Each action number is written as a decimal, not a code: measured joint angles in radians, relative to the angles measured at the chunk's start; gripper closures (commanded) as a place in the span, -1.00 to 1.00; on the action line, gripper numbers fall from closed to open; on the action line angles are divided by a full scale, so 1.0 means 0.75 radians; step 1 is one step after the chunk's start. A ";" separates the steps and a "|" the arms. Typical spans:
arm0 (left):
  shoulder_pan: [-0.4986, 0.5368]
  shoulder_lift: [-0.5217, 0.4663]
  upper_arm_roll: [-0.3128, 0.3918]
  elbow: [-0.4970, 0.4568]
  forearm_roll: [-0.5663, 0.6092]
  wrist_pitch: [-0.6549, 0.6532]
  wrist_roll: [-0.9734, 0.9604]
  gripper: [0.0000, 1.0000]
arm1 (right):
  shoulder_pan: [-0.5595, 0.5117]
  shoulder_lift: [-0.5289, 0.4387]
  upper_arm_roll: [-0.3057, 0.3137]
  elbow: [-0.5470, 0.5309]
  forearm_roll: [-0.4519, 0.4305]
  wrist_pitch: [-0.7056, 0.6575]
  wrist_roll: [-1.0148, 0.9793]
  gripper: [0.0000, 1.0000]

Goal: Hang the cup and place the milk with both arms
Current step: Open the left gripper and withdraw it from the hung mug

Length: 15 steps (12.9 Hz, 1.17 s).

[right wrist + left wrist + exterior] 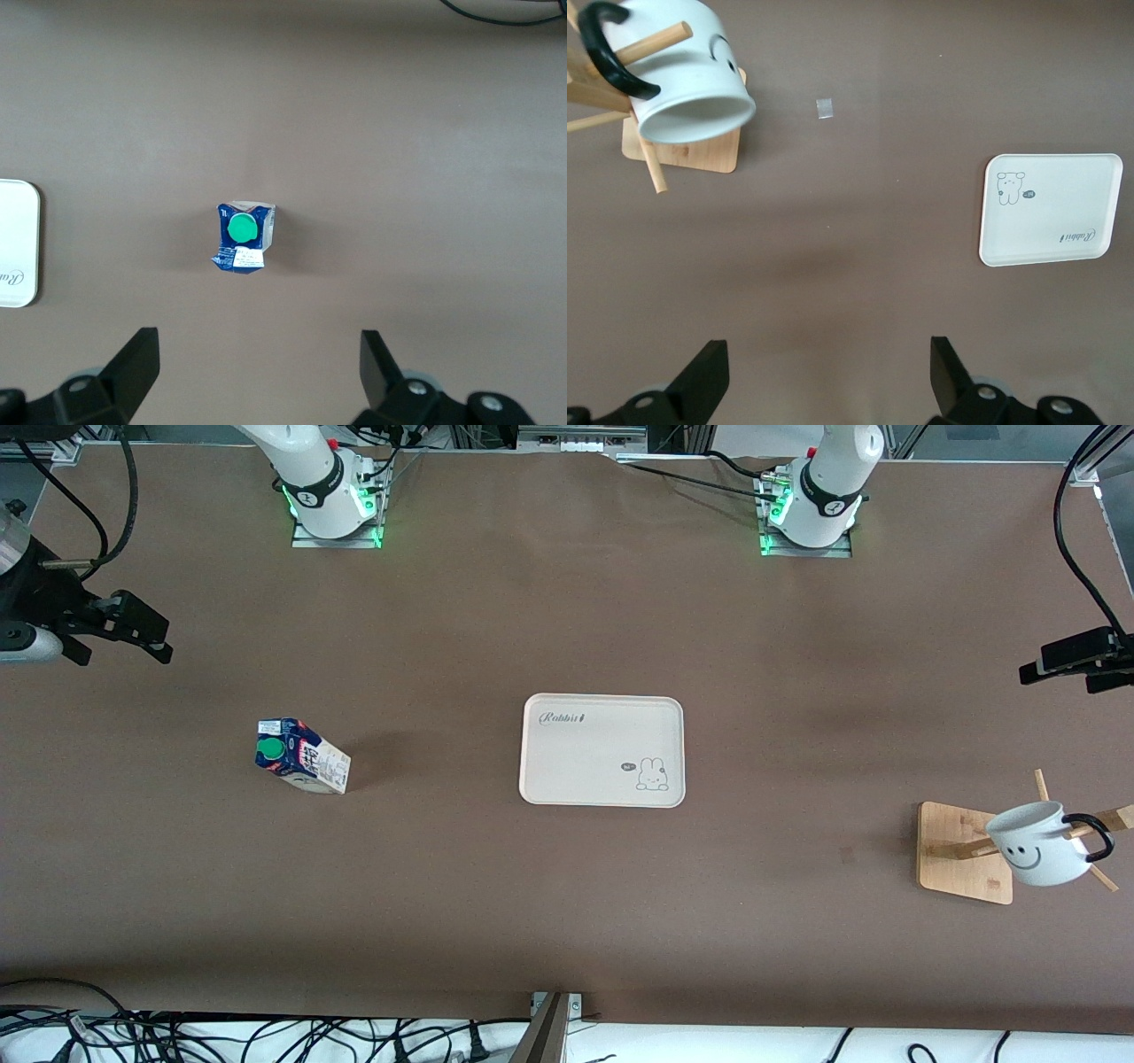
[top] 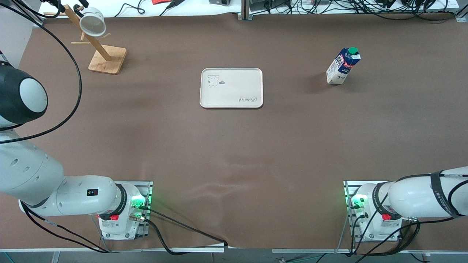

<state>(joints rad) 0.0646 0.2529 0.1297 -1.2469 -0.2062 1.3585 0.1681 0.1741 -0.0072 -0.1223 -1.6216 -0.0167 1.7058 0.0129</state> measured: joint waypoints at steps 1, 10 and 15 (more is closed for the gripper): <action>0.000 -0.006 0.000 0.001 0.020 -0.008 -0.002 -1.00 | 0.000 0.000 0.000 0.000 0.000 0.000 0.000 -1.00; -0.250 -0.028 -0.035 0.010 0.284 -0.045 -0.044 -1.00 | -0.001 0.000 -0.001 0.000 0.000 0.000 0.000 -1.00; -0.217 -0.061 0.007 -0.010 0.199 0.010 -0.043 -1.00 | -0.001 0.002 -0.001 0.000 -0.042 0.000 0.000 -1.00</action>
<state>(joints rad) -0.0979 0.2070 0.1351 -1.2546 -0.0566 1.3660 0.1360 0.1735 -0.0060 -0.1232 -1.6216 -0.0479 1.7059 0.0129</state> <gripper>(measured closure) 0.000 0.000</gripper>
